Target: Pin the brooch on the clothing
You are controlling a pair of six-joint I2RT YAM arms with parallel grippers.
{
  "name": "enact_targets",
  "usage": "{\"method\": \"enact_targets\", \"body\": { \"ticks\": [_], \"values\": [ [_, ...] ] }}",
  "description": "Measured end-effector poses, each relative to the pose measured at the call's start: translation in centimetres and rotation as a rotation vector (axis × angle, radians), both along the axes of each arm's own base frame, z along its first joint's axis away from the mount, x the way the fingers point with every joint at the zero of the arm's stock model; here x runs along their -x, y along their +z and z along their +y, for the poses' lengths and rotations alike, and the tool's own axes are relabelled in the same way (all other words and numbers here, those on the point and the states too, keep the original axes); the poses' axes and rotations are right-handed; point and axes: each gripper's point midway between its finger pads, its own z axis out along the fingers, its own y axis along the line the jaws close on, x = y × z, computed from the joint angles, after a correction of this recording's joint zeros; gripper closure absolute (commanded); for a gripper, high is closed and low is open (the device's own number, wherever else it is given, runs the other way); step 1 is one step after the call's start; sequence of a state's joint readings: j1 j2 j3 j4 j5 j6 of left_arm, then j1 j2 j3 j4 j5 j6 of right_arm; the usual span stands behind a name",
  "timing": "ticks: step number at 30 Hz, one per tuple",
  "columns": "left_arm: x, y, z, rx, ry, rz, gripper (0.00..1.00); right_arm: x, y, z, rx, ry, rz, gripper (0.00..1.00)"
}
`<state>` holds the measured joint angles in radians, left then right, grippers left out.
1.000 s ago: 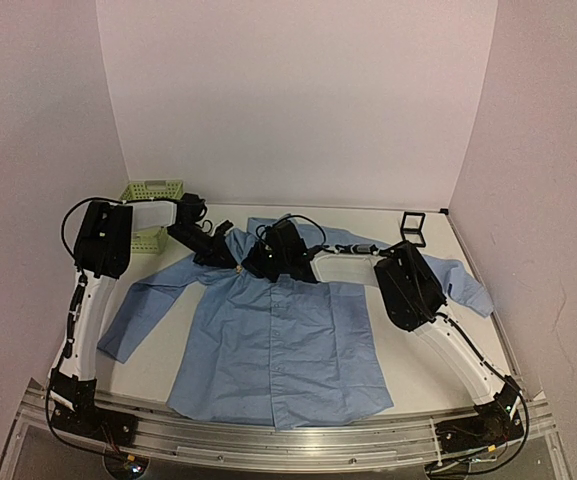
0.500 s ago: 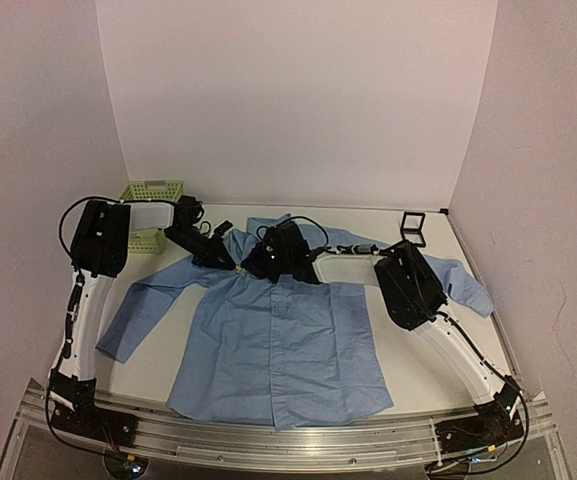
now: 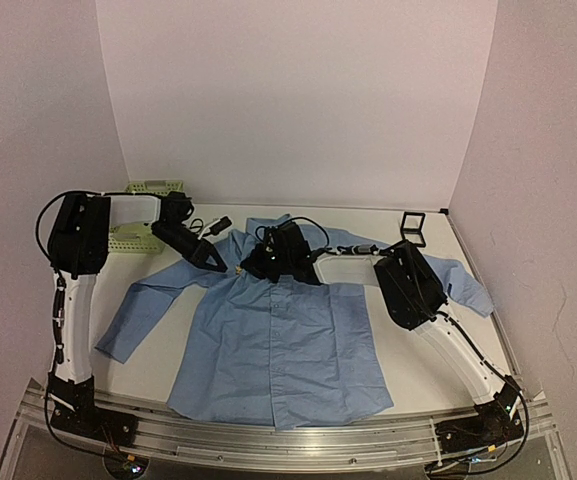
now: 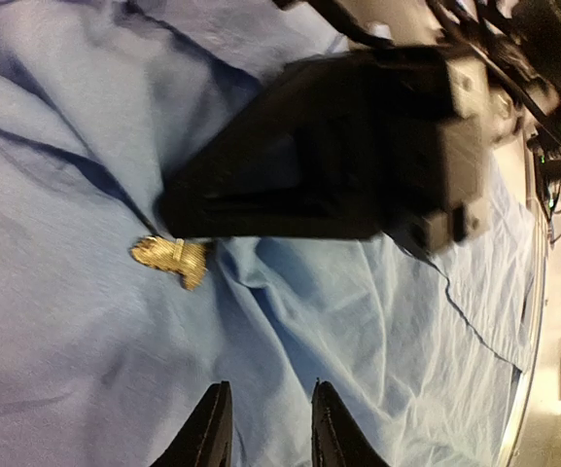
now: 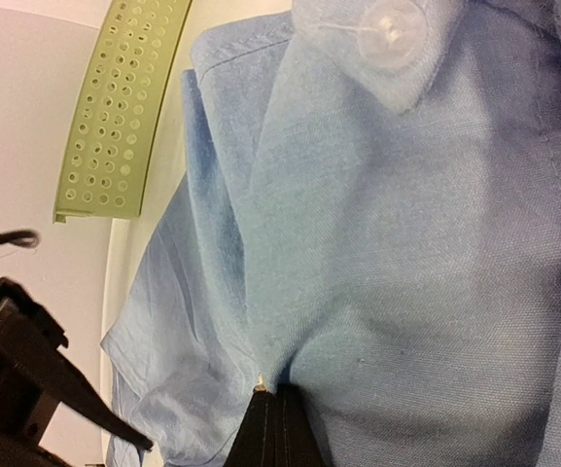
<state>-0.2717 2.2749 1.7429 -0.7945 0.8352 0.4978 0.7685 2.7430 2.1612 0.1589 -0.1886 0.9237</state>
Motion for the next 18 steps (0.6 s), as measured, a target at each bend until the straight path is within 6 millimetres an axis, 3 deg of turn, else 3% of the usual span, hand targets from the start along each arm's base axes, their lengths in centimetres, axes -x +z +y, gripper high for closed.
{"method": "enact_targets", "body": {
  "ticks": [4,8,13,18],
  "values": [
    [1.6,-0.5,-0.1,-0.008,-0.117,-0.117,0.65,0.0,0.0,0.0,0.003,0.005,-0.007,1.0],
    [3.0,-3.4,-0.7,-0.061,-0.189,-0.203,0.63,0.1,-0.1,0.0,0.001,0.008,-0.01,1.0],
    [2.6,-3.8,-1.9,-0.078,-0.236,-0.349,0.62,0.1,-0.1,0.0,-0.002,0.01,-0.011,1.0],
    [2.8,-4.1,-1.8,-0.093,-0.268,-0.436,0.63,0.1,-0.1,0.0,-0.004,0.008,-0.013,1.0]
  ]
}}
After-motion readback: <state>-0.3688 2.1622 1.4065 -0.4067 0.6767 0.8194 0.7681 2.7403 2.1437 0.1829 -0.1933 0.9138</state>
